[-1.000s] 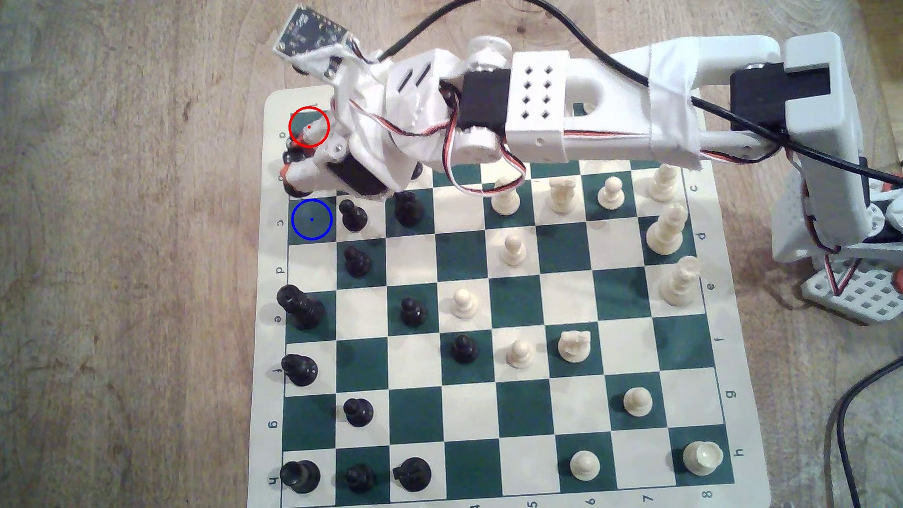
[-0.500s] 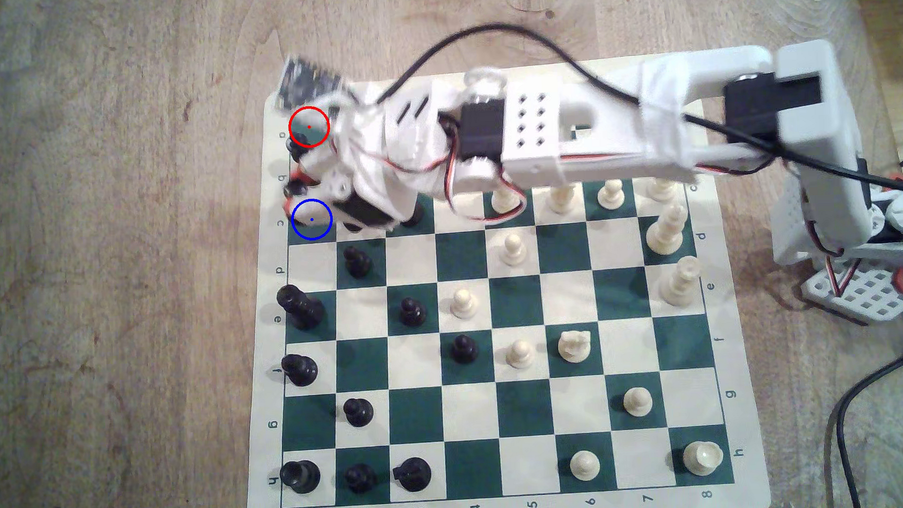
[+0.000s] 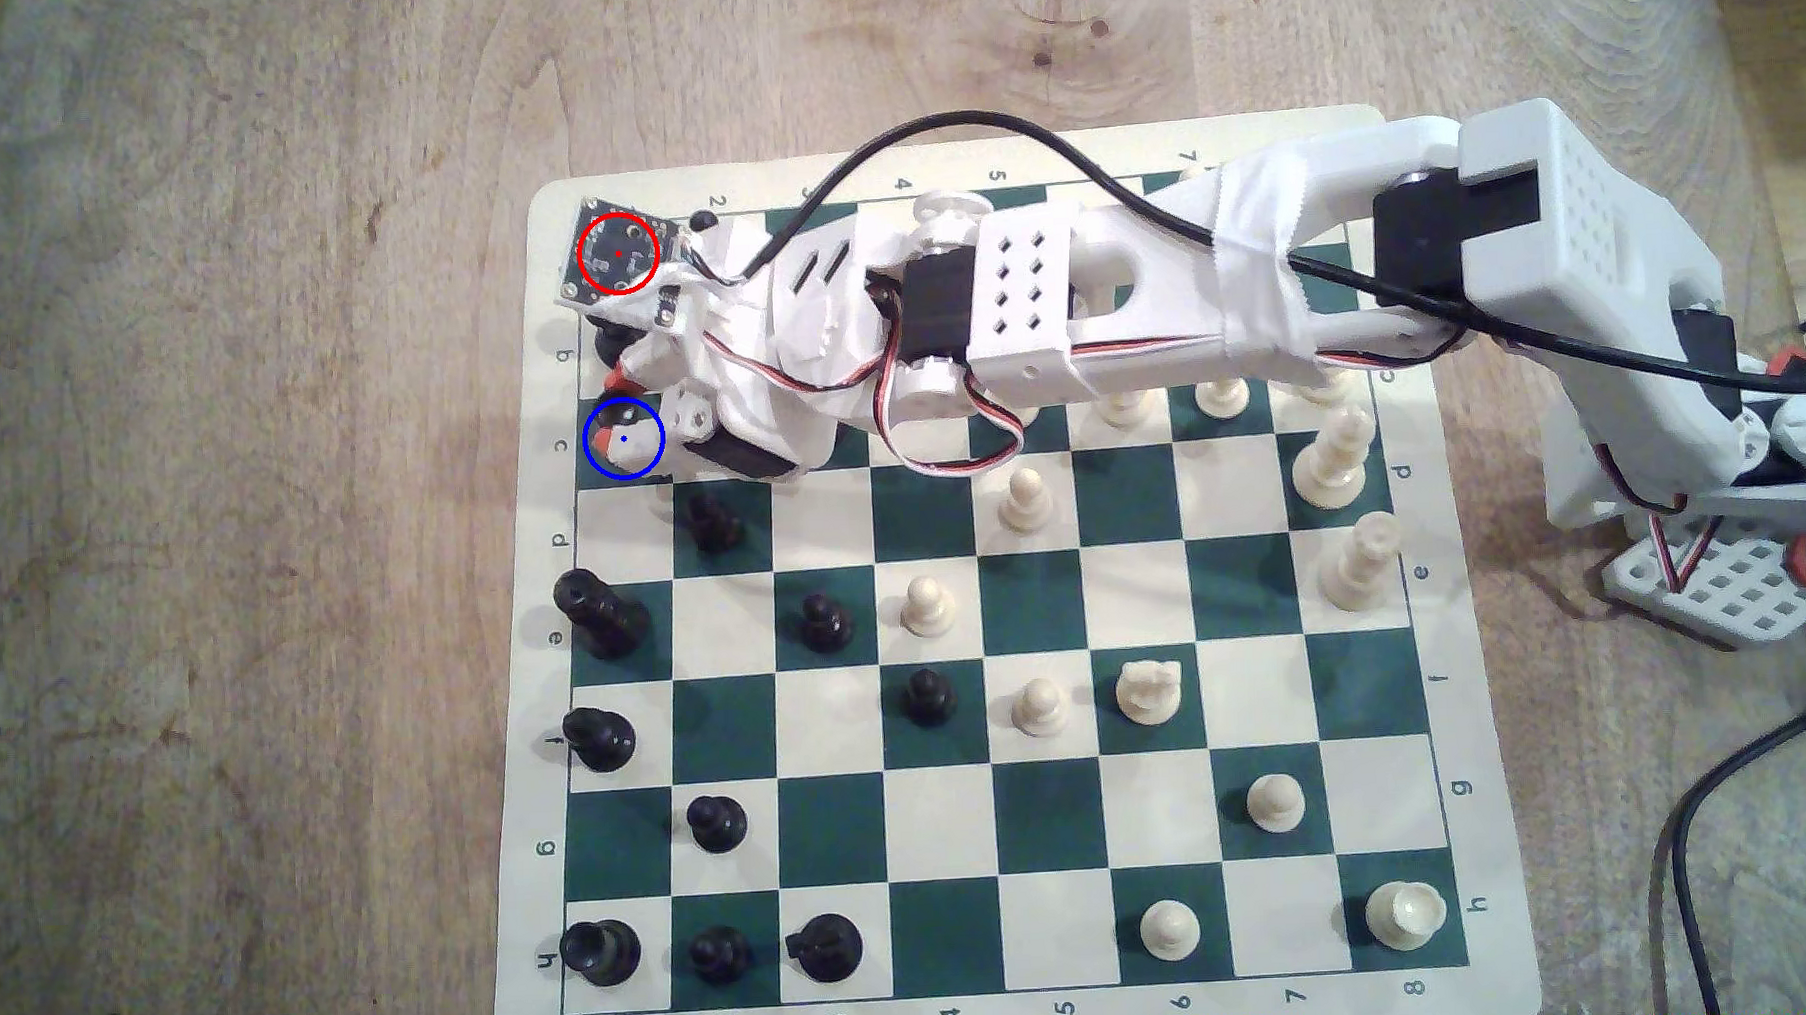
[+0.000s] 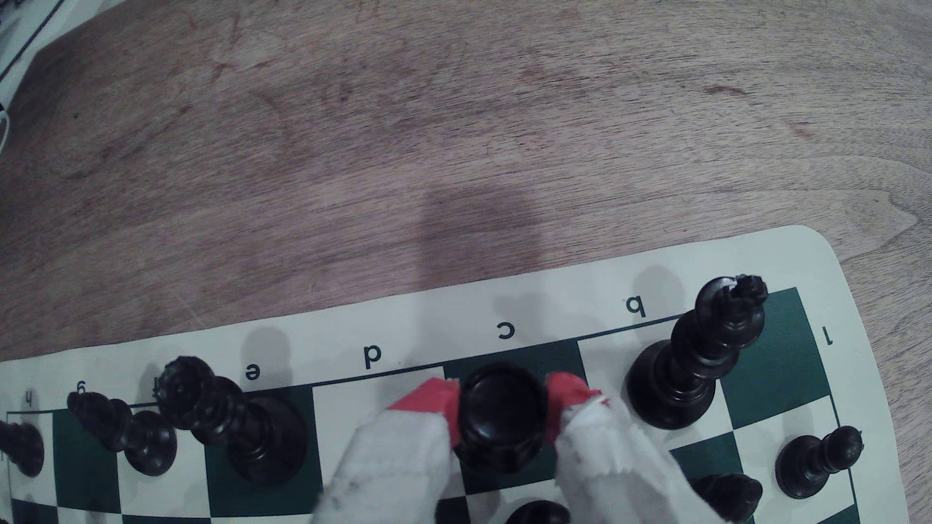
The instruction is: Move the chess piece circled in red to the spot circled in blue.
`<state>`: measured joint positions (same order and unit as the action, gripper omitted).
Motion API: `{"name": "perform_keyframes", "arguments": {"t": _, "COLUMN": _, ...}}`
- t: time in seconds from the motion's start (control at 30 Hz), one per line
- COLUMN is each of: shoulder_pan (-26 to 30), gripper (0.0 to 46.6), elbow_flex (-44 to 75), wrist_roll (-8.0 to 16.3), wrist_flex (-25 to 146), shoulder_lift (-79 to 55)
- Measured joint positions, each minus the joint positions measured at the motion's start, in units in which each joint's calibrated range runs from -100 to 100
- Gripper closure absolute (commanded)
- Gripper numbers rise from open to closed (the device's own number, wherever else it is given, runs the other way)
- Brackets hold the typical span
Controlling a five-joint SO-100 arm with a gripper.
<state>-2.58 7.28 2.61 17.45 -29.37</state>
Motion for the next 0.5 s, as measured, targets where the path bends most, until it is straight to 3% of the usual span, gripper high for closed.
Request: {"name": "perform_keyframes", "arguments": {"t": 0.5, "shoulder_pan": -0.1, "gripper": 46.3, "elbow_flex": 0.8, "wrist_roll": -1.6, "wrist_flex": -2.3, "shoulder_lift": -4.7}}
